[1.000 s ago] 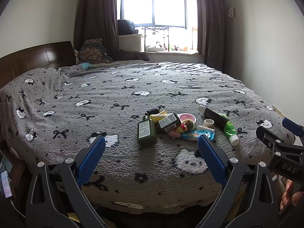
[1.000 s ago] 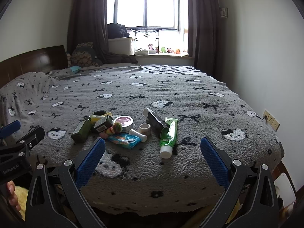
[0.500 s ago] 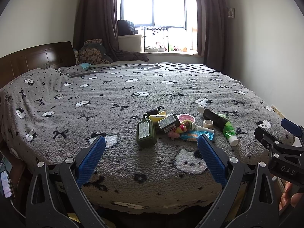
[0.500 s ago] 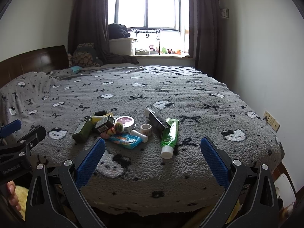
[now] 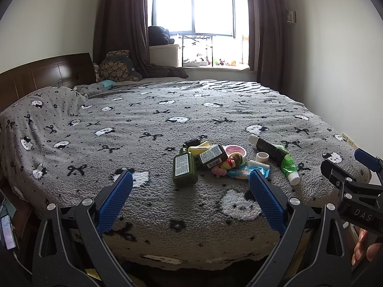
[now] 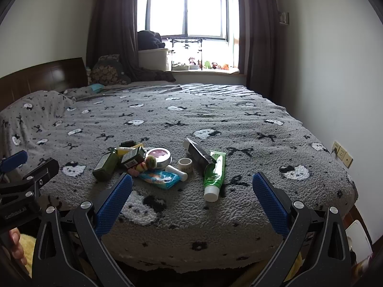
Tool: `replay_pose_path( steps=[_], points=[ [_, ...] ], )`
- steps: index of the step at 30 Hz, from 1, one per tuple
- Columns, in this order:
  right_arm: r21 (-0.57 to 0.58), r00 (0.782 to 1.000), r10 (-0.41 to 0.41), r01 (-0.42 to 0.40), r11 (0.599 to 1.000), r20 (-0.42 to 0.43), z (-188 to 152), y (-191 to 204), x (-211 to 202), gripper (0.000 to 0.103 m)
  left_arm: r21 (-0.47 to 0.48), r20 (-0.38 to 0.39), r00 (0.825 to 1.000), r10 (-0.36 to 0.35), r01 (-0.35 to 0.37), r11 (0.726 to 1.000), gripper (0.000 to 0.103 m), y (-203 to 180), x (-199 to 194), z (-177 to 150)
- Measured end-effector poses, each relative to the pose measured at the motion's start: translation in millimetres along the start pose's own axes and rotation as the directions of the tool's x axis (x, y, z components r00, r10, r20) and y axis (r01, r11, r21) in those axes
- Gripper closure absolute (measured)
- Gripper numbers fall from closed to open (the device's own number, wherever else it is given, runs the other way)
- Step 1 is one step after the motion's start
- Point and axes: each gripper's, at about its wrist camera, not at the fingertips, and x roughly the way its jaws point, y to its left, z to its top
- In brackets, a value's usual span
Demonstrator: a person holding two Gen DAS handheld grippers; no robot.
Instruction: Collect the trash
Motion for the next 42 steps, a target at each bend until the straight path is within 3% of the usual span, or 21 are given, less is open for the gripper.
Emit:
replay_pose_path(
  steps=[42],
  points=[
    [0.001, 1.0, 0.006, -0.006, 1.0, 0.004, 0.5, 2.5, -1.3, 0.003, 0.0, 0.005, 1.0, 0.001, -0.001, 1.0, 0.01, 1.1, 1.0, 3.0]
  ],
)
